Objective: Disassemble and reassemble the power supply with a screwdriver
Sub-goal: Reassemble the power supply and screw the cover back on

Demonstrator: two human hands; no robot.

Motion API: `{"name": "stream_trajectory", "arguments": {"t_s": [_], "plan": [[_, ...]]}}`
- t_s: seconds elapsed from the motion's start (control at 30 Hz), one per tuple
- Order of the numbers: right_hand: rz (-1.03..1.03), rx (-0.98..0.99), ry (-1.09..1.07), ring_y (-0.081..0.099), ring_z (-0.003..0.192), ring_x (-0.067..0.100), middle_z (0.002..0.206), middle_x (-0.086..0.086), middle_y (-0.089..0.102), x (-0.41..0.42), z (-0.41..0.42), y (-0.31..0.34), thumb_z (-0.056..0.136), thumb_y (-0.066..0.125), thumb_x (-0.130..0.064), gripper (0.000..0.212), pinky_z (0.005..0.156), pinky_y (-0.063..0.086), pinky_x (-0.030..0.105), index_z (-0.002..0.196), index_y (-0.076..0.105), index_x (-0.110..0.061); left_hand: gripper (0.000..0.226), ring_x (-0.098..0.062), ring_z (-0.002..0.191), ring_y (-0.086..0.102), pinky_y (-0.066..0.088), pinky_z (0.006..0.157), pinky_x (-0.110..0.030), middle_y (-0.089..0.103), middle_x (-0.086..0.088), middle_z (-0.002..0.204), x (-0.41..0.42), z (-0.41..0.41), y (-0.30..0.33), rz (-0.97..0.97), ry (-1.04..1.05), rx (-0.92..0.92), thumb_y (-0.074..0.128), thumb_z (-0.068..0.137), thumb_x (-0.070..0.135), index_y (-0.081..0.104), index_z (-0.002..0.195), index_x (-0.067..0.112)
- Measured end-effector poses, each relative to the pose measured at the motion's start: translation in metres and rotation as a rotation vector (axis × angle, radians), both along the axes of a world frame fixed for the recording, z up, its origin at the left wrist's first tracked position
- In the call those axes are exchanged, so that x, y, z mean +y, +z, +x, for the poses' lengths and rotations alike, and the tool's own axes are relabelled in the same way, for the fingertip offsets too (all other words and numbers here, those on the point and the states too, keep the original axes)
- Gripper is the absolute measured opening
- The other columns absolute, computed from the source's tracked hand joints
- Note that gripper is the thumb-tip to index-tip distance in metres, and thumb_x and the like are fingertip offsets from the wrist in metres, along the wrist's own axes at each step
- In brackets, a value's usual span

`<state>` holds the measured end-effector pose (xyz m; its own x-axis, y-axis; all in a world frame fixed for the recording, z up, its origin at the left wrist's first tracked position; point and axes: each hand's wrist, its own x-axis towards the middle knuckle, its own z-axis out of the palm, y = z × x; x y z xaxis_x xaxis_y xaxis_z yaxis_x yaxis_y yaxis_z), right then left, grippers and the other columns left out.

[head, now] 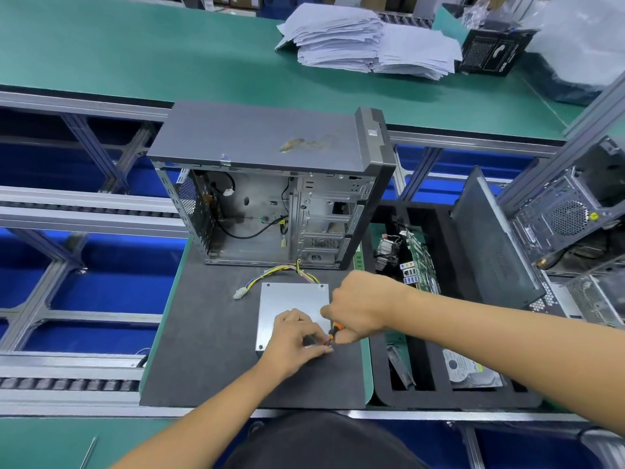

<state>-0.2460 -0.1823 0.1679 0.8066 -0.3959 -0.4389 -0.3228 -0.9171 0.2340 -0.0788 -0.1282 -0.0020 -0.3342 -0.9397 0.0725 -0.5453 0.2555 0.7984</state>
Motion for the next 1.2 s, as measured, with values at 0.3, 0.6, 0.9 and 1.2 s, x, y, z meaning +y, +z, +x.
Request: {"name": "stream_trajectory", "arguments": {"t_s": [0.3,0.6,0.9,1.2], "plan": [[0.045,0.001,0.071,0.047,0.056,0.029,0.069,0.004,0.053,0.0,0.008,0.008,0.1,0.041,-0.043,0.032,0.053,0.042,0.034,0.1,0.059,-0.016,0.017,0.001,0.101,0.046,0.03,0.103,-0.033,0.06,0.014,0.083,-0.001,0.001,0.002,0.026,-0.033,-0.026,0.086,0.075,0.04,0.073,0.084,0.036],[0.013,0.0,0.146,0.042,0.048,0.028,0.083,0.004,0.049,0.0,0.008,0.013,0.096,0.039,-0.035,0.034,0.048,0.04,0.037,0.128,0.038,-0.026,0.015,-0.011,0.095,0.054,0.042,0.095,-0.043,0.069,0.005,0.083,-0.001,0.0,0.002,0.068,0.02,0.028,0.09,0.071,0.037,0.076,0.076,0.033],[-0.036,0.009,0.018,0.051,0.054,0.027,0.062,0.007,0.052,0.007,0.009,0.005,0.1,0.033,-0.045,0.035,0.067,0.048,0.037,0.087,0.049,-0.016,0.019,0.002,0.099,0.048,0.037,0.097,-0.037,0.061,0.014,0.077,0.001,-0.001,-0.002,-0.013,0.037,0.045,0.089,0.068,0.045,0.075,0.077,0.035],[-0.06,0.042,0.293,0.048,0.057,0.026,0.086,0.0,0.062,0.0,0.011,0.008,0.097,0.043,-0.02,0.027,0.068,0.042,0.036,0.123,0.05,-0.026,0.022,0.002,0.102,0.042,0.024,0.104,-0.029,0.062,0.023,0.082,0.001,-0.002,-0.007,-0.072,0.015,-0.048,0.082,0.073,0.05,0.076,0.091,0.04]]}}
